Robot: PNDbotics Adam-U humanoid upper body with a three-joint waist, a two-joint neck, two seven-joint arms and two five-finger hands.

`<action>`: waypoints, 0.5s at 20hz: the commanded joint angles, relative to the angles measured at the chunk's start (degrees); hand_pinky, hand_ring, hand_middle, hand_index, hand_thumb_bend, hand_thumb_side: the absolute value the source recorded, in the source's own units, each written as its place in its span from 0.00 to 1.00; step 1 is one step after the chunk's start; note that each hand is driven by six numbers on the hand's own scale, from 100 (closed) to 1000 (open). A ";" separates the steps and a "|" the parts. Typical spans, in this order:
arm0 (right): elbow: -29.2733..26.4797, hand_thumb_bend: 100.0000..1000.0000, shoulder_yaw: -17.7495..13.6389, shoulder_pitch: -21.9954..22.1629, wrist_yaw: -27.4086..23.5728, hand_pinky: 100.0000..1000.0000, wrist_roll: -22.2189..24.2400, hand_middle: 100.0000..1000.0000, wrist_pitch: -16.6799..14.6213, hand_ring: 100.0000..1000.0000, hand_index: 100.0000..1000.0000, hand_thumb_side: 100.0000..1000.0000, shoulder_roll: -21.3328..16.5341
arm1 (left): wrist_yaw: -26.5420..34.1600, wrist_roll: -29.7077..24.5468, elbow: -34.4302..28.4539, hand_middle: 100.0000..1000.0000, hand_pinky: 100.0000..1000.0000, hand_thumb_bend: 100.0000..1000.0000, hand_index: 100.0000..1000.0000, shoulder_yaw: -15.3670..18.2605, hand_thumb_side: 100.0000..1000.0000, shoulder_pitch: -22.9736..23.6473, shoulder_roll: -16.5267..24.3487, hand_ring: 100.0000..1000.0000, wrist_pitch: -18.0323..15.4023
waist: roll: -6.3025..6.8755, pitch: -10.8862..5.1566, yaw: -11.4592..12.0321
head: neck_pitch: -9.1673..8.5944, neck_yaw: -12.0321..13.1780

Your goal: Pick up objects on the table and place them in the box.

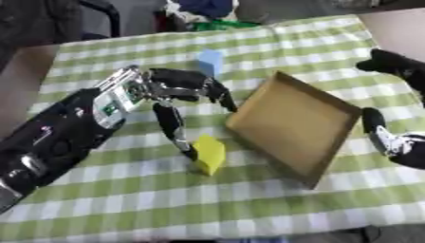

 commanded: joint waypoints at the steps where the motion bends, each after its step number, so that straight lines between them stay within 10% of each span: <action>1: -1.19 0.00 -0.10 -0.14 0.24 0.90 0.08 0.81 0.02 0.85 1.00 0.44 -1.55 | 1.04 -20.19 -1.43 0.75 0.73 0.76 0.87 0.18 0.26 -0.40 3.24 0.79 -20.12 | -0.24 -1.20 -0.02 | 0.31 -0.33; 10: -1.19 0.00 0.00 0.05 0.17 0.90 0.09 0.81 -0.02 0.85 1.00 0.43 -1.93 | 3.13 -20.19 -2.82 0.77 0.75 0.71 0.89 0.43 0.24 1.98 4.59 0.81 -20.12 | -0.15 -1.91 -0.37 | 0.31 -1.20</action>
